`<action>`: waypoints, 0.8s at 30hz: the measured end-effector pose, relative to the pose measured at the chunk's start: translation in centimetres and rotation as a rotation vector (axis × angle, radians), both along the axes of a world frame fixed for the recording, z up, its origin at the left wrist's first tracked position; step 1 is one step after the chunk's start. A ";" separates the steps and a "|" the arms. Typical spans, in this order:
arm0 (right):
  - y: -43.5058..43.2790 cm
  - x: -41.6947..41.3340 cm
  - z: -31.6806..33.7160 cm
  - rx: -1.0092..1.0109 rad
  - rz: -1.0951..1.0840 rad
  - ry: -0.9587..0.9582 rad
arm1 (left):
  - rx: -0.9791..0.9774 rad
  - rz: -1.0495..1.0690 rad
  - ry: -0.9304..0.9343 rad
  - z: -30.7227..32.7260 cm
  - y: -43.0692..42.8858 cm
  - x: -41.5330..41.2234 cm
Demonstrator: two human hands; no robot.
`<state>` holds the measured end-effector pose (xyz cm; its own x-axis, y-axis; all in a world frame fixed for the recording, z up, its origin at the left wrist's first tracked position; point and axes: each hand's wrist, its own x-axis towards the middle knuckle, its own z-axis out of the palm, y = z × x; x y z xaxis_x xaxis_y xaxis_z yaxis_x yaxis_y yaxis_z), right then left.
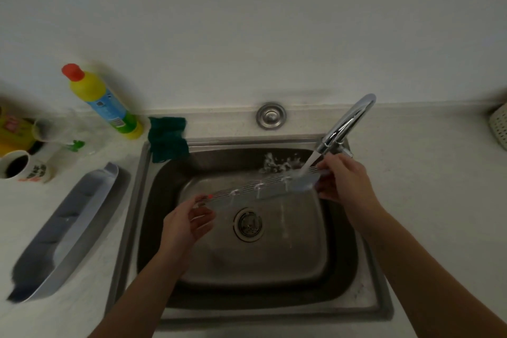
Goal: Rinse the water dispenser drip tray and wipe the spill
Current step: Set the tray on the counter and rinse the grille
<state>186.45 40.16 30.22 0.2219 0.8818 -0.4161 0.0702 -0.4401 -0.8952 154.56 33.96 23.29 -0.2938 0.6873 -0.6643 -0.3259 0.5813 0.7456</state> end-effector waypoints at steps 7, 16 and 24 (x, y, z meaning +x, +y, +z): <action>-4.5 0.0 -1.1 0.063 -0.008 0.037 | 0.159 0.150 -0.368 0.5 2.4 3.0; -9.0 0.3 -5.7 -0.187 0.141 0.068 | 0.146 -0.048 -0.215 1.9 4.0 8.9; -3.0 1.6 -3.9 -0.114 0.205 -0.159 | 0.333 -0.584 0.304 2.8 6.1 8.2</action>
